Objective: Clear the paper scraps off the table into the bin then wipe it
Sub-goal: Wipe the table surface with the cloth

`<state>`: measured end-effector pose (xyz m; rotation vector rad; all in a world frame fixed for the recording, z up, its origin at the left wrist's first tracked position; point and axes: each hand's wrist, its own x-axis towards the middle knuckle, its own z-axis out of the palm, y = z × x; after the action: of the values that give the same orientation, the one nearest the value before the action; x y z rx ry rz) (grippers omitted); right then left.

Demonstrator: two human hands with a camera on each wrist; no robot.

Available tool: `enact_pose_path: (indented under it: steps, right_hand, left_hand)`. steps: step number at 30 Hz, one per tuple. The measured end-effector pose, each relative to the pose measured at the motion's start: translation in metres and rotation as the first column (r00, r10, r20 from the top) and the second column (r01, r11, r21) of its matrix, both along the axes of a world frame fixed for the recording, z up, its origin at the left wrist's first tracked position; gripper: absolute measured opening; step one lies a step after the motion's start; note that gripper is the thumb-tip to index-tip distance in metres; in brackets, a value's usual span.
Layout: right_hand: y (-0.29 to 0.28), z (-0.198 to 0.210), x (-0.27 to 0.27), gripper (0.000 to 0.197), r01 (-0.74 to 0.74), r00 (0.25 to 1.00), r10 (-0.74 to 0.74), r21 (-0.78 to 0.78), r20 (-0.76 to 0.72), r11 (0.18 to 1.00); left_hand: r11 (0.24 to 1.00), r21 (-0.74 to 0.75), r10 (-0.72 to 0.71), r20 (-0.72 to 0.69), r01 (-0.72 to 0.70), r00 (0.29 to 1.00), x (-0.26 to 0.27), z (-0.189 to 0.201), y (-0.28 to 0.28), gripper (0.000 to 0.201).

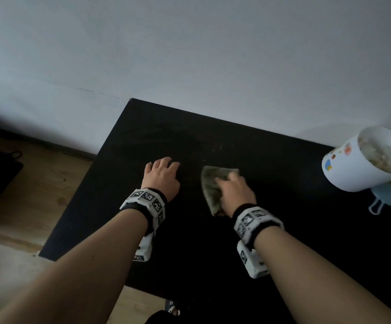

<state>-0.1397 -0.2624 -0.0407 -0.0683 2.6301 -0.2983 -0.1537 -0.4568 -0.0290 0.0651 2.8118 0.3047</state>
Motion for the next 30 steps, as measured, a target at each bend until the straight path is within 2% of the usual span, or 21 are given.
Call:
enact_pose_path:
  steps: [2, 4, 6, 9, 11, 14, 16, 19, 22, 25, 27, 30]
  right_hand:
    - [0.029, 0.001, -0.008, 0.04, 0.156, 0.987, -0.153, 0.049, -0.054, 0.987]
    - [0.053, 0.004, -0.014, 0.043, 0.246, 0.969, -0.242, 0.116, -0.05, 0.962]
    - [0.06, 0.007, -0.017, 0.05, 0.278, 0.96, -0.281, 0.182, -0.009, 0.943]
    - [0.036, 0.01, -0.014, 0.06, 0.271, 0.96, -0.28, 0.221, 0.006, 0.937]
    - [0.008, 0.008, -0.017, 0.06, 0.172, 0.985, -0.175, 0.184, -0.001, 0.968]
    - [-0.045, 0.001, -0.021, 0.041, -0.03, 0.999, 0.032, 0.07, -0.032, 0.997]
    - [-0.076, 0.001, -0.018, 0.04, -0.162, 0.987, 0.162, 0.004, -0.02, 0.987]
    - [-0.092, 0.002, -0.015, 0.048, -0.325, 0.944, 0.326, 0.022, -0.048, 0.945]
    - [-0.067, 0.002, -0.03, 0.043, -0.231, 0.973, 0.232, 0.022, -0.02, 0.973]
    - [-0.013, 0.006, -0.049, 0.038, -0.008, 1.0, 0.009, 0.069, -0.015, 0.998]
    - [0.026, 0.01, -0.056, 0.036, 0.132, 0.991, -0.128, 0.135, -0.038, 0.982]
    - [0.052, 0.012, -0.06, 0.04, 0.234, 0.972, -0.235, 0.196, -0.02, 0.952]
  left_hand:
    - [1.0, 0.005, 0.005, -0.008, -0.005, 1.0, -0.001, 0.001, -0.001, 0.053]
    - [1.0, 0.011, 0.019, -0.014, -0.019, 1.0, -0.002, 0.001, -0.003, 0.053]
    - [0.999, 0.012, 0.037, -0.013, -0.037, 0.999, -0.003, 0.0, -0.008, 0.053]
    - [0.998, 0.016, 0.061, 0.003, -0.061, 0.998, -0.004, -0.001, -0.015, 0.053]
    - [0.997, 0.026, 0.072, 0.0, -0.072, 0.997, -0.005, -0.001, -0.019, 0.053]
    - [0.995, 0.032, 0.092, -0.013, -0.092, 0.996, -0.007, -0.003, -0.023, 0.052]
    - [0.993, 0.024, 0.113, -0.028, -0.112, 0.993, -0.009, -0.005, -0.027, 0.051]
    - [0.993, -0.003, 0.114, -0.027, -0.114, 0.993, -0.016, -0.004, -0.03, 0.051]
    - [0.994, 0.004, 0.11, -0.026, -0.11, 0.994, -0.029, -0.003, -0.027, 0.052]
    - [0.997, 0.018, 0.081, -0.02, -0.08, 0.997, -0.04, -0.001, -0.015, 0.053]
    - [0.997, 0.031, 0.068, -0.008, -0.068, 0.998, -0.045, -0.001, -0.008, 0.054]
    - [0.997, 0.034, 0.073, -0.019, -0.073, 0.997, -0.047, -0.002, -0.005, 0.054]
